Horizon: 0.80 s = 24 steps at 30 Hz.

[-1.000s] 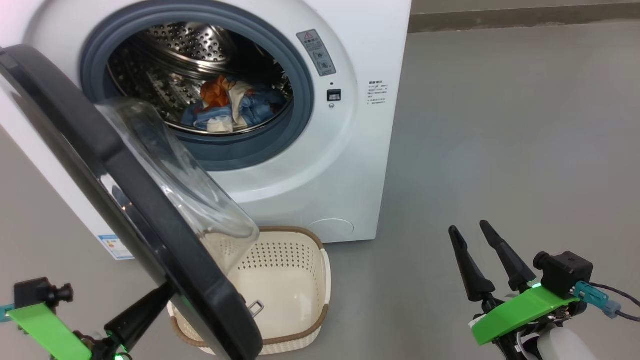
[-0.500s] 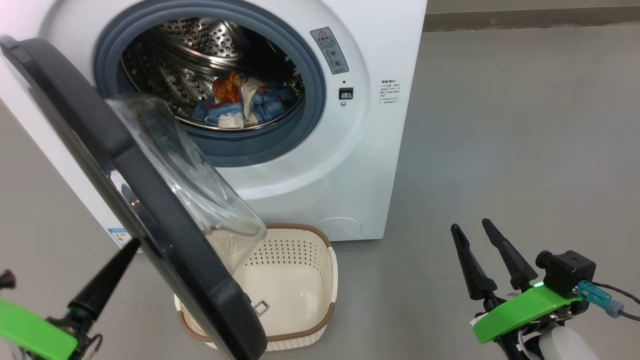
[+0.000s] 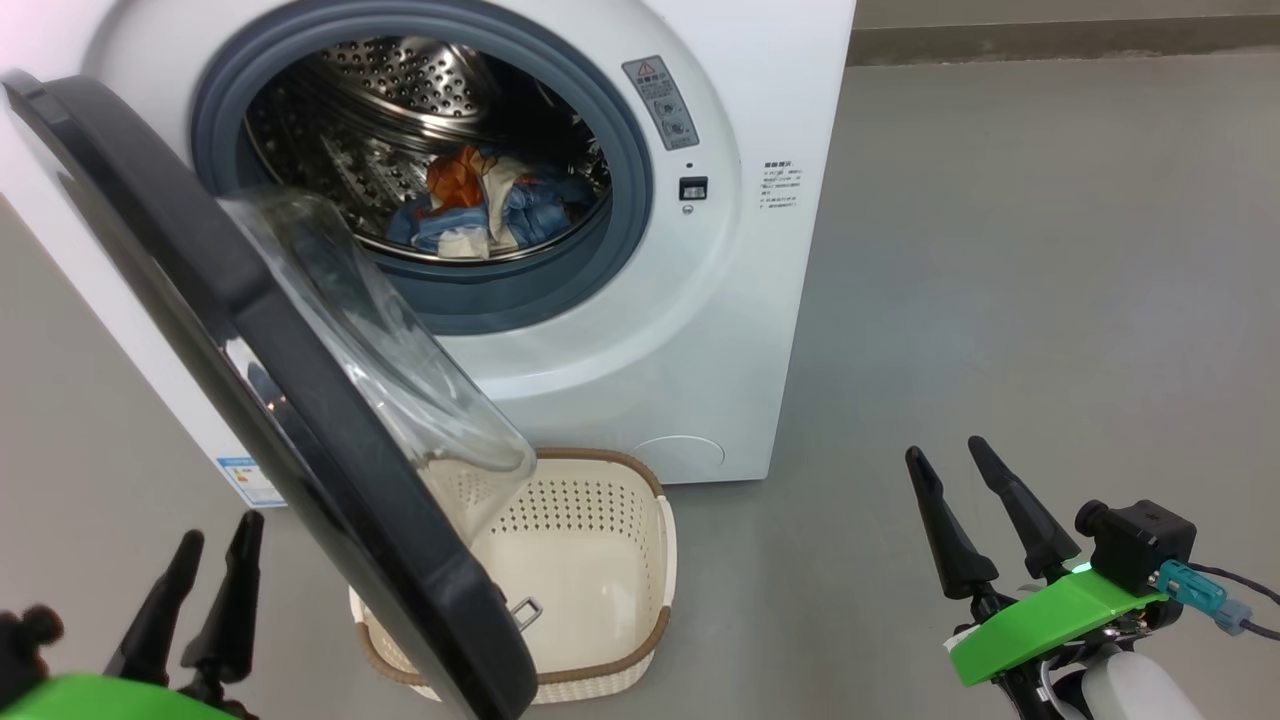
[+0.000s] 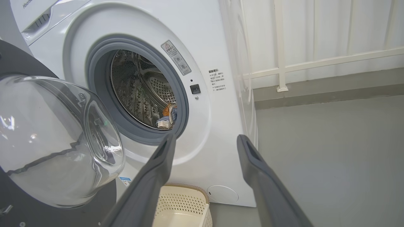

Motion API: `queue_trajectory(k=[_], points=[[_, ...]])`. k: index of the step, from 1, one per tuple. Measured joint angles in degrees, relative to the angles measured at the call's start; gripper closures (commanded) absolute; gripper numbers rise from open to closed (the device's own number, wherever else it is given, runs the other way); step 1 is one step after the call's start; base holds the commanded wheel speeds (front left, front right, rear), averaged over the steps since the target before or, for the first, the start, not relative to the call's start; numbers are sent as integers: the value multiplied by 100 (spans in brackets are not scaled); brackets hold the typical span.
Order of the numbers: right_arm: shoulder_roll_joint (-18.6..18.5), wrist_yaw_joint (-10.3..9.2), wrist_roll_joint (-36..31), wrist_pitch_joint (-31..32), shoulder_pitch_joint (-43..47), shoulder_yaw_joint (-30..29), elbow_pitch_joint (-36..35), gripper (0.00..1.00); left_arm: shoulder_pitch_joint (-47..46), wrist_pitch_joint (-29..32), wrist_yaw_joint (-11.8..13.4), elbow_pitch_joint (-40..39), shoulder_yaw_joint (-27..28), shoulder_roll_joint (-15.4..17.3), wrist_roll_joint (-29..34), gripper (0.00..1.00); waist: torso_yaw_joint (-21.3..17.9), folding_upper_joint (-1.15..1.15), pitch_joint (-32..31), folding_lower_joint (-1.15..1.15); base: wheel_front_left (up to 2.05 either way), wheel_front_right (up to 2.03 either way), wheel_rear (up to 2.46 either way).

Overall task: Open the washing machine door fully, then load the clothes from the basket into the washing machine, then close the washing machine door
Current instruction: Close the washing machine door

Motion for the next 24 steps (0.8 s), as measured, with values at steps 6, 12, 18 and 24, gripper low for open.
queue_trajectory(k=[6, 12, 18, 24], points=[[-22, 0, 0, 0, 0, 1, 1, 0, 35, -1218, -1, 744, -249, 3, 617, 0, -33, 0, -18, 0, 0, 0, 0], [-30, 0, 0, 0, 0, -2, 1, 0, 35, -1908, 0, 1423, -355, -71, 1228, 0, -64, 0, -42, 0, 0, 0, 0], [-41, 0, 0, 0, 0, -1, 2, 0, 31, -2089, 0, 1800, -349, -207, 1918, 0, -97, 0, -63, 0, 0, 0, 0], [-80, 0, -1, 0, 1, -1, 1, 0, 14, -2090, 0, 1766, -151, -464, 2387, 0, -98, 0, -56, 0, 0, 0, 0]])
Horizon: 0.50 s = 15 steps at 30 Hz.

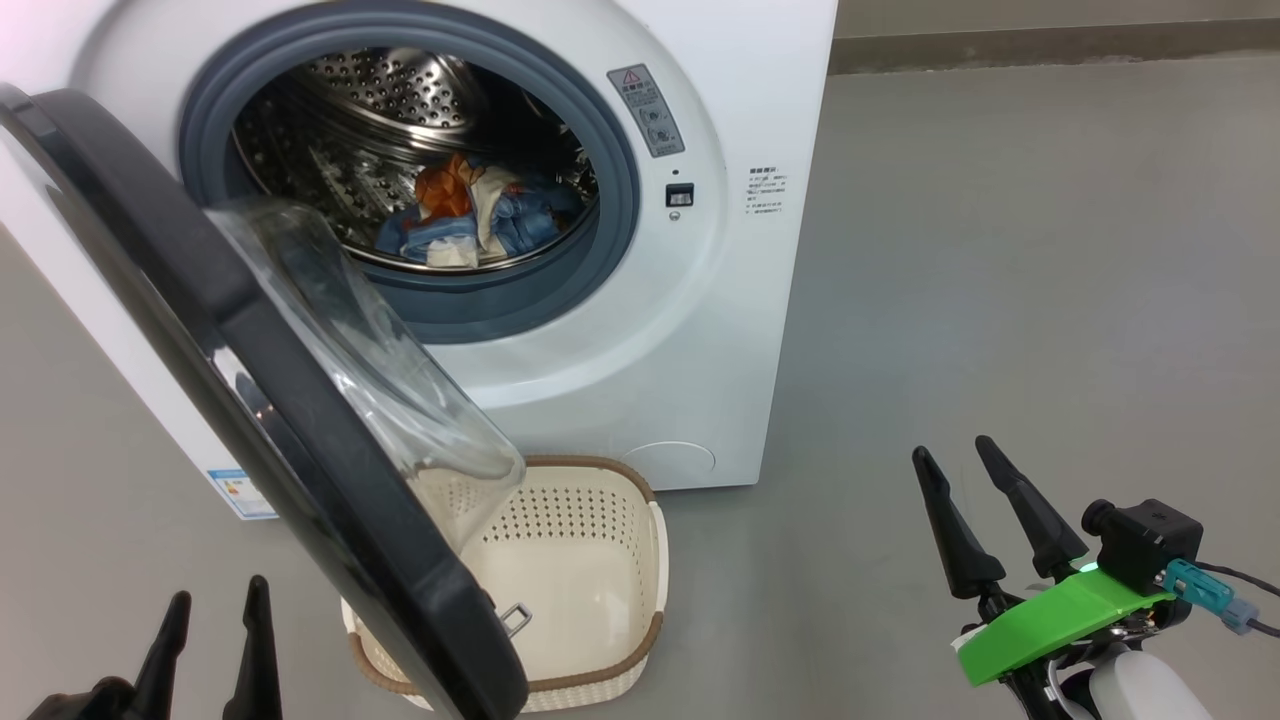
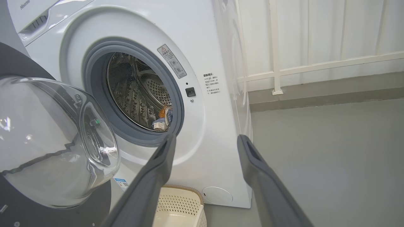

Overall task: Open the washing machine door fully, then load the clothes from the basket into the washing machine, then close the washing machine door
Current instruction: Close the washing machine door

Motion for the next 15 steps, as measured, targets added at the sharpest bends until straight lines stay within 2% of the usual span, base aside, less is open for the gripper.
queue_trajectory(k=[7, 15], points=[[-14, 0, 0, 0, 0, 10, 1, 0, -2, 0, -25, -49, 145, -179, 238, 0, -19, 0, 1, 0, 0, 0, 0], [-14, 0, 0, 0, 0, 42, 4, 0, -6, 0, -25, -49, 154, -230, 318, 0, -22, 0, -32, 0, 0, 0, 0]])
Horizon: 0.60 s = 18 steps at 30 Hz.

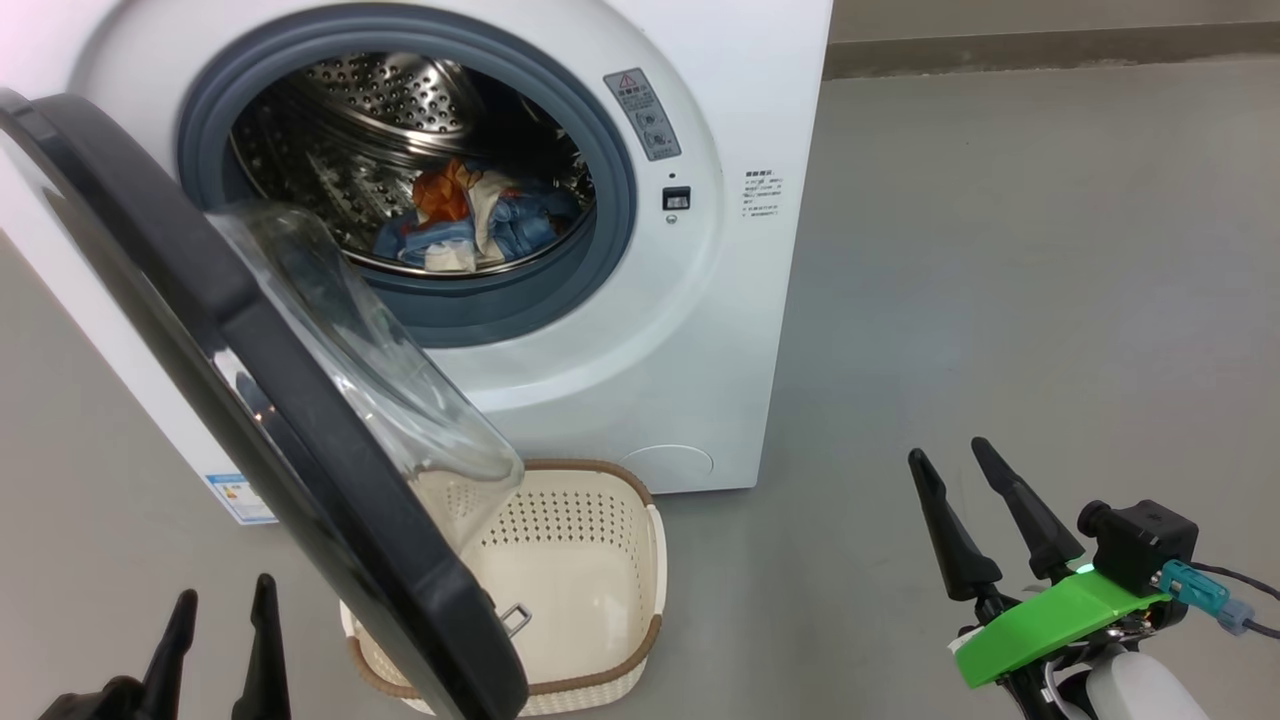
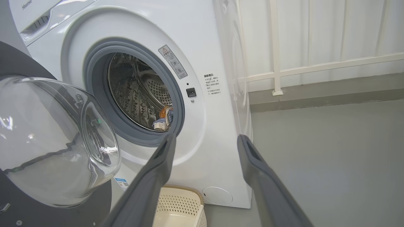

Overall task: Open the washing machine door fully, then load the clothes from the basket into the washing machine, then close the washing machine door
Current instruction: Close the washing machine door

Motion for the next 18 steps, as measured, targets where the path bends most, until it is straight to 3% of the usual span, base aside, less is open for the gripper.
queue_trajectory(k=[13, 14, 15, 16, 18], points=[[-22, 0, 0, 0, 0, 102, 3, 0, 0, 0, 0, 0, -43, -35, 0, 0, 72, 0, -25, 0, 0, 0, 0], [-22, 0, 1, 0, 0, 118, 2, 13, 0, 0, 0, 0, -59, -36, 0, 0, 87, 0, -27, 0, 0, 0, 0], [-20, 0, 2, 0, 1, 135, 0, 50, 0, 0, 0, 1, -85, -37, 0, 0, 107, 0, -29, 0, 0, 0, 0], [-11, 0, 27, 0, 1, 155, -11, 61, -1, 0, 0, 3, -104, -43, -2, 0, 130, 0, -31, 0, 0, 0, 0], [20, 0, 124, 0, 0, 241, -73, 93, -1, 0, 0, 8, -133, -52, -7, 0, 185, 0, -33, 0, 0, 0, 0]])
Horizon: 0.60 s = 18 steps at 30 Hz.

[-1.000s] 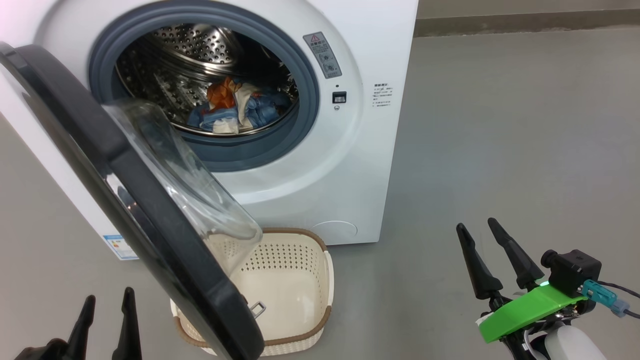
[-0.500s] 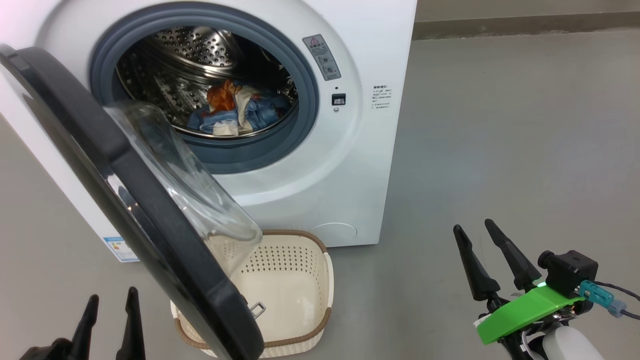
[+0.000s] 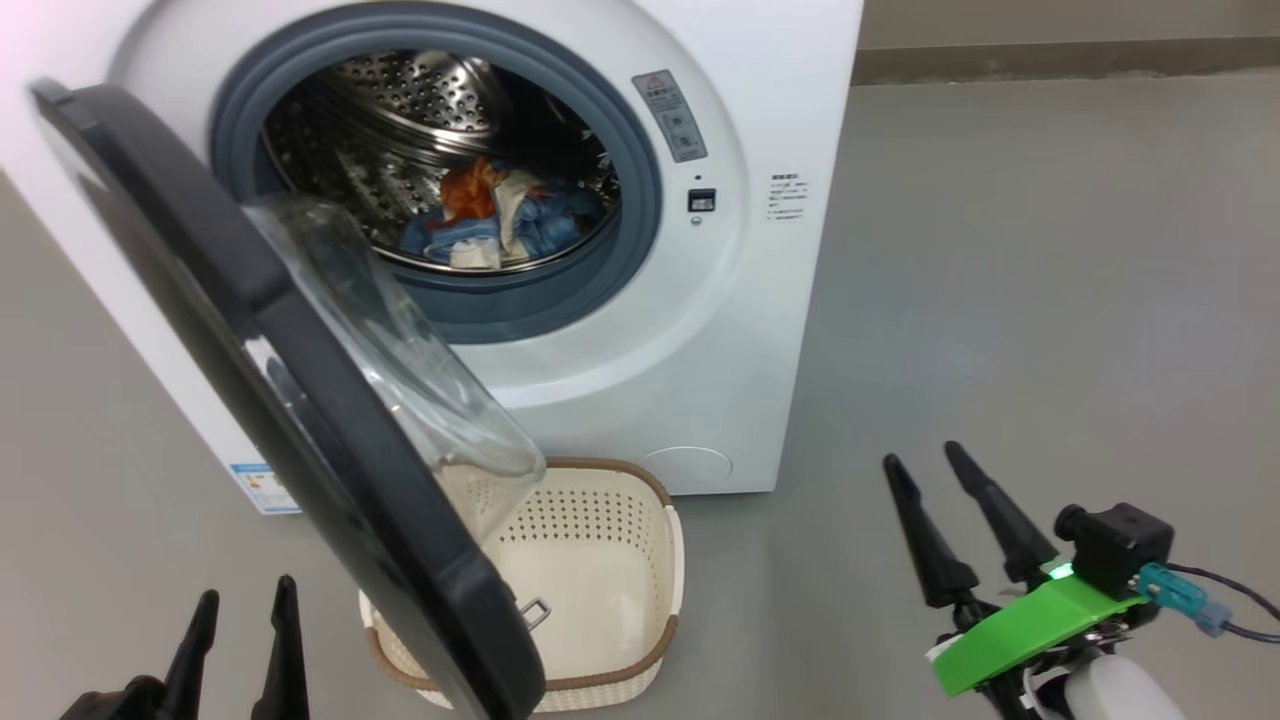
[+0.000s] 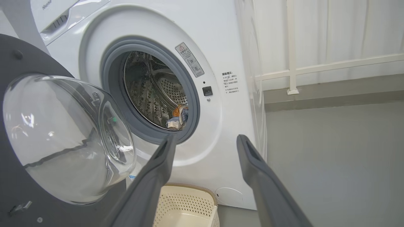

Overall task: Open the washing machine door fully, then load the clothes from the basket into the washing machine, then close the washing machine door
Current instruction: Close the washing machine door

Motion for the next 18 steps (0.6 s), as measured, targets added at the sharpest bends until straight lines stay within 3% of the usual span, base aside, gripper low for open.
queue_trajectory(k=[1, 11, 18], points=[[9, 0, 13, 0, -1, 70, -34, 100, 0, 0, 0, 9, -7, -2, 0, 0, 32, 0, 0, 0, 0, 0, 0], [127, 0, 437, 0, -65, 553, -572, 100, -8, 0, 0, 64, -101, -62, -16, 0, 445, 0, 19, 0, 0, 0, 0], [248, 0, 690, 0, -303, 818, -1402, 100, -8, 0, 0, 108, -152, -122, -147, 0, 721, 0, 46, 0, 0, 0, 0]])
